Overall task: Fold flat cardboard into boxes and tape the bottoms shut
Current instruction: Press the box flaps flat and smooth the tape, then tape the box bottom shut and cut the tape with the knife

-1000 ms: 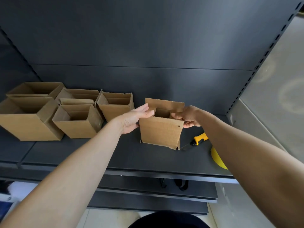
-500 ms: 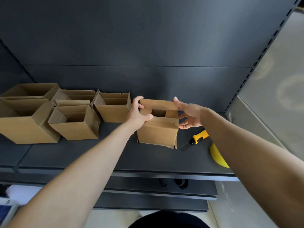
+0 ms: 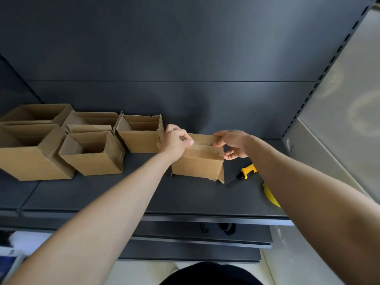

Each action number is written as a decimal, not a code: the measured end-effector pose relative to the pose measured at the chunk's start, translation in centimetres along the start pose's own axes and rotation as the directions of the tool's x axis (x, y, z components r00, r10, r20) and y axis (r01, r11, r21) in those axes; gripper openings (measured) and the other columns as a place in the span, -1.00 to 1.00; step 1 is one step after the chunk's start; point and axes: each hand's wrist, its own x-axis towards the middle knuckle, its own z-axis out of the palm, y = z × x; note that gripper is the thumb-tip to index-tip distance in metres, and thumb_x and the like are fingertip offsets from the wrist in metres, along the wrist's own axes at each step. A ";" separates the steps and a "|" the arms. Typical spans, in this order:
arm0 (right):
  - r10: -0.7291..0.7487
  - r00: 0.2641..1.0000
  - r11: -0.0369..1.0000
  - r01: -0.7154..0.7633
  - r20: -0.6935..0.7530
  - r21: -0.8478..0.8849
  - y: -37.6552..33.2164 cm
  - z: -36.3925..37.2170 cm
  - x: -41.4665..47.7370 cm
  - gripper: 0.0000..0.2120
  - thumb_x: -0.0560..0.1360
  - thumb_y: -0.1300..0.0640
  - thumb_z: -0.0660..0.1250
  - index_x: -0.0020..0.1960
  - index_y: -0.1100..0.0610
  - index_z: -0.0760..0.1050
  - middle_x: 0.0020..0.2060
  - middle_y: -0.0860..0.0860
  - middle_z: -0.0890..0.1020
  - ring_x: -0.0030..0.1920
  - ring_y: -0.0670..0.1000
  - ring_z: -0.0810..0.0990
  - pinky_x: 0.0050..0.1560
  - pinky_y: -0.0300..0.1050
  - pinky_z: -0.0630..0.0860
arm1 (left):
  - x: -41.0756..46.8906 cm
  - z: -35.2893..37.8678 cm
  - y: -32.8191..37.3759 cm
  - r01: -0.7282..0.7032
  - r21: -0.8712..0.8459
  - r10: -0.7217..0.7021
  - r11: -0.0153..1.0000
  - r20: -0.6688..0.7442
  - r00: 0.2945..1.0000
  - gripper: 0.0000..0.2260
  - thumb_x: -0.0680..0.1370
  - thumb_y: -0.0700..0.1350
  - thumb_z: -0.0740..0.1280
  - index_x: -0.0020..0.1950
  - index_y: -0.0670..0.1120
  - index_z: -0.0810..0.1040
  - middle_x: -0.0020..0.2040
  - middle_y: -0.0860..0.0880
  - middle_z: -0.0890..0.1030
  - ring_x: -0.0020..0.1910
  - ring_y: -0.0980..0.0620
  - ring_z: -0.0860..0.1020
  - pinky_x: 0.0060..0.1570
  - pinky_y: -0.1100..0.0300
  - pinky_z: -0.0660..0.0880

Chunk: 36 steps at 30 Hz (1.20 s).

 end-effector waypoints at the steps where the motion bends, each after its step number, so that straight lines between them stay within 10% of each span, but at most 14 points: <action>1: -0.002 1.000 1.000 0.002 -0.002 -0.013 0.2 0.2 0.0 -0.62 0.48 0.34 0.34 0.18 -0.04 0.55 0.08 0.05 0.54 -0.15 0.07 0.53 -0.32 -0.15 0.56 | 0.0 0.4 0.4 -0.057 0.082 0.056 0.995 0.015 0.998 -0.92 0.47 -0.06 0.44 -0.22 0.00 0.61 0.18 0.11 0.39 0.17 0.06 0.32 0.15 0.12 0.21; 12: -0.122 0.986 0.992 0.123 -0.115 -0.003 0.9 -1.8 -0.5 -0.69 0.59 0.35 0.14 0.29 0.18 0.45 0.01 0.10 0.63 0.01 0.08 0.63 -0.11 -0.12 0.60 | 1.4 1.3 1.2 -0.056 0.124 0.036 0.991 0.157 0.987 -0.95 0.52 -0.08 0.39 -0.12 0.04 0.54 0.13 0.05 0.50 0.19 -0.04 0.40 0.24 -0.07 0.37; 20: 0.166 0.917 0.755 -0.355 -0.364 -0.551 7.1 -9.8 -2.4 -0.96 0.53 0.29 0.31 -0.06 0.28 0.52 -0.17 0.14 0.57 -0.12 0.09 0.57 -0.02 -0.07 0.56 | 1.5 2.2 -0.2 0.044 0.082 -0.059 0.996 0.186 0.981 -0.88 0.50 -0.13 0.40 -0.18 0.06 0.52 0.20 -0.01 0.47 0.26 -0.08 0.35 0.29 -0.11 0.33; 29: 0.318 0.914 0.445 -0.378 -0.251 -0.812 12.3 -9.5 -2.7 -0.45 0.45 0.09 0.44 0.37 0.22 0.41 0.33 0.13 0.45 0.30 0.16 0.44 0.31 0.03 0.41 | 2.0 2.6 -0.1 0.029 0.114 -0.050 0.993 0.183 0.982 -0.85 0.49 -0.15 0.42 -0.22 0.06 0.52 0.21 -0.04 0.48 0.26 -0.13 0.39 0.33 -0.09 0.29; 36: 0.292 0.923 0.556 -0.377 -0.250 -0.741 10.1 -11.2 -4.1 -0.47 0.48 0.10 0.40 0.38 0.27 0.38 0.28 0.19 0.51 0.26 0.16 0.51 0.29 0.03 0.43 | 1.7 2.5 -0.1 0.014 0.119 -0.037 0.993 0.193 0.980 -0.84 0.49 -0.16 0.42 -0.23 0.06 0.52 0.19 -0.05 0.51 0.24 -0.15 0.41 0.34 -0.11 0.29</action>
